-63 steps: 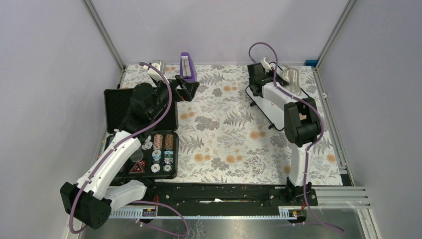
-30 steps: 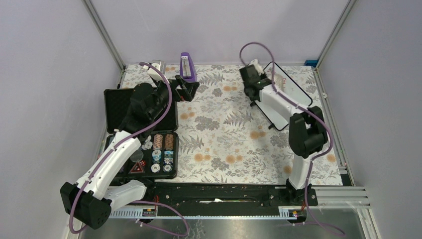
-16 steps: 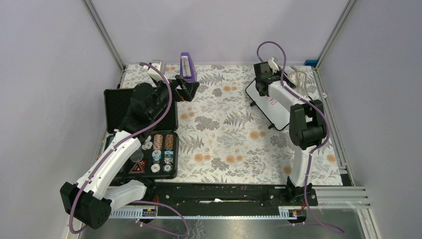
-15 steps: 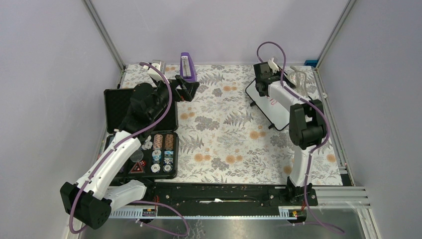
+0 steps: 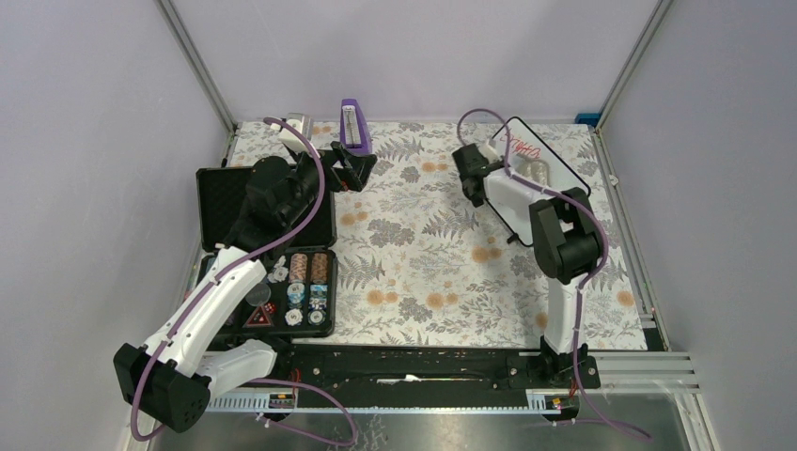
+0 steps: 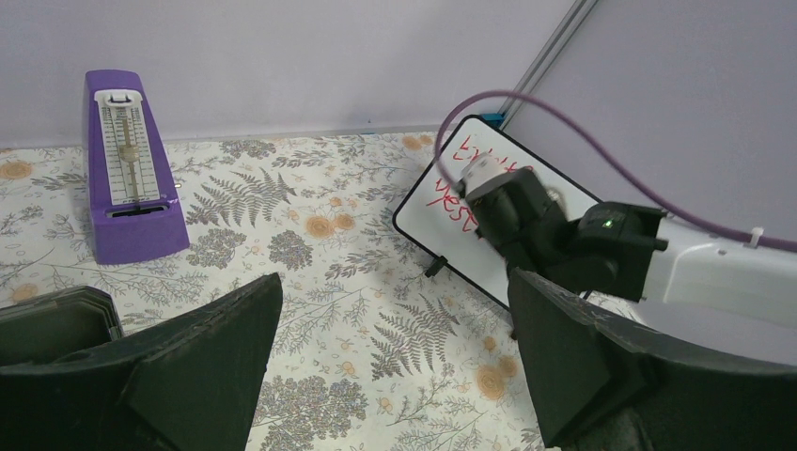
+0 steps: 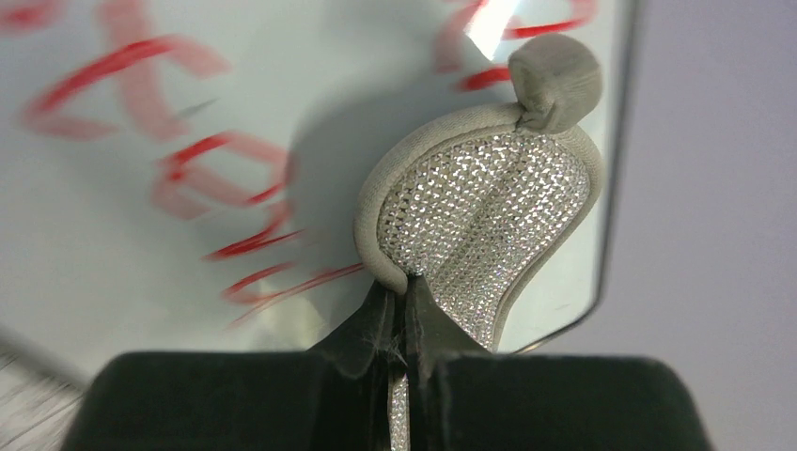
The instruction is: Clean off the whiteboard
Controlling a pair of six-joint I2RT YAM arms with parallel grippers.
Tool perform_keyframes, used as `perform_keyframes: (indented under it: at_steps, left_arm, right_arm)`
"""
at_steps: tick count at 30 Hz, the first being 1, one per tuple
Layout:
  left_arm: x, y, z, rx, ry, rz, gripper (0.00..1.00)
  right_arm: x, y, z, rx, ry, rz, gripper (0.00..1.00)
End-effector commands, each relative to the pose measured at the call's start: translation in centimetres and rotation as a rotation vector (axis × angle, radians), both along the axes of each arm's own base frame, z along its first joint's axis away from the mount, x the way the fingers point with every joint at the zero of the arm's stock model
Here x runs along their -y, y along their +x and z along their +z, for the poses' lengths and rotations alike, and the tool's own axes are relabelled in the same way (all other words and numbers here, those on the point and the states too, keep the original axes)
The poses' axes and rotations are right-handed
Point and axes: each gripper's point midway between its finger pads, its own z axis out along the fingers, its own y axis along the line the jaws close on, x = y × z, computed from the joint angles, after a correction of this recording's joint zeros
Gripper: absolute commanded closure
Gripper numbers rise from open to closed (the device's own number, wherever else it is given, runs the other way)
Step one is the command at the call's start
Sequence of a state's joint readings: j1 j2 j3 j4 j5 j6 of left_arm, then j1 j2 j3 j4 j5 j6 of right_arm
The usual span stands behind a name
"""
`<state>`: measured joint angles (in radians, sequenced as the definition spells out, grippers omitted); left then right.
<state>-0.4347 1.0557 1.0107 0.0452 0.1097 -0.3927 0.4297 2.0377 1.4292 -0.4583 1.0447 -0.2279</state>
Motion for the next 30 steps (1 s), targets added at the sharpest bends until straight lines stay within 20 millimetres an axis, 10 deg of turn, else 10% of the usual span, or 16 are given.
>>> perform_keyframes:
  at_steps: [1,6,14,21,30]
  left_arm:
    - [0.2,-0.5,2.7,0.073,-0.036,-0.019,0.01]
    - [0.3,-0.4,2.5,0.07,-0.033,-0.017,0.01]
    - [0.2,-0.6,2.8,0.075,-0.036,-0.021,0.01]
    - [0.4,-0.7,2.7,0.073,-0.038,-0.026,0.01]
    - [0.4,-0.7,2.9,0.076,-0.041,-0.028,0.01]
  right_arm:
    - [-6.5,-1.6,-4.5,-0.115,0.27,0.126,1.0]
    - [-7.3,0.0,2.2,0.065,0.333,0.141,1.0]
    - [0.5,3.8,11.5,0.343,0.116,-0.064,1.0]
    - [3.9,5.6,12.3,0.341,-0.116,-0.106,1.0]
    - [4.0,5.0,5.6,0.19,-0.121,-0.062,0.99]
